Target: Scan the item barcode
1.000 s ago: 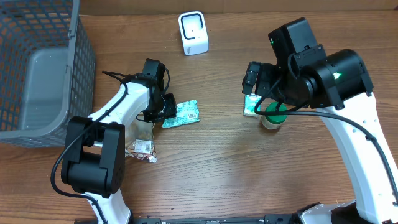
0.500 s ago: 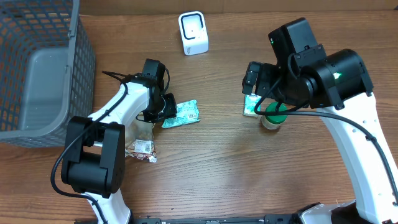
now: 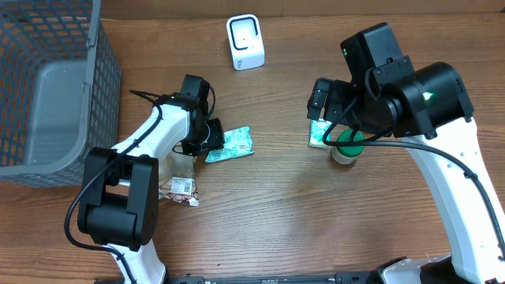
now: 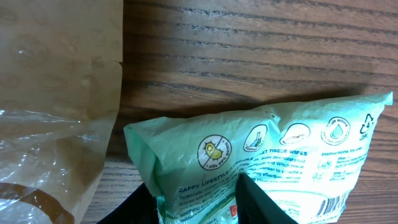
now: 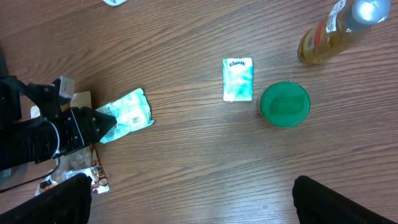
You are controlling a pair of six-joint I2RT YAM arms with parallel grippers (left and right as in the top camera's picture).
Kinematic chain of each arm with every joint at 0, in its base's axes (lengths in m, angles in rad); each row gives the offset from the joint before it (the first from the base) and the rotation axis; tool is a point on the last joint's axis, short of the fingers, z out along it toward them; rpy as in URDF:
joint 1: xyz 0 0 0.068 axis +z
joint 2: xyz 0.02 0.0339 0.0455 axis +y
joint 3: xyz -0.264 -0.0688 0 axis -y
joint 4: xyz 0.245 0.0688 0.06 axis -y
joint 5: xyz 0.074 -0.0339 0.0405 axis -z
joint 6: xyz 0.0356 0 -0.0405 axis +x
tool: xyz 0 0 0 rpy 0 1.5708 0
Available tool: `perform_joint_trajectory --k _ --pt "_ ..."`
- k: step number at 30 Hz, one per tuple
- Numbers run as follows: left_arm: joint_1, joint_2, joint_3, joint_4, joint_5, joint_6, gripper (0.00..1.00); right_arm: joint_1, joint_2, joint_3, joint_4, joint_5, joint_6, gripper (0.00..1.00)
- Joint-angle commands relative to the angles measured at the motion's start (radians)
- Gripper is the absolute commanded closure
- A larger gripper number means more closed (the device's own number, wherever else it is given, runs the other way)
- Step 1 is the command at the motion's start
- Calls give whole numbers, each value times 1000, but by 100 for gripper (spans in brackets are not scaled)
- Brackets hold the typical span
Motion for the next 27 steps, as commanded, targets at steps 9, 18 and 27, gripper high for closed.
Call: perform_joint_trajectory --k 9,18,27 --pt "3 9 -30 -21 -56 -6 59 -6 -8 3 5 10 0 0" --pt "3 9 -30 -23 -59 -6 64 -6 -8 2 5 10 -1 0" --pt "3 9 -30 -32 -57 -6 76 -6 -8 2 5 10 -1 0"
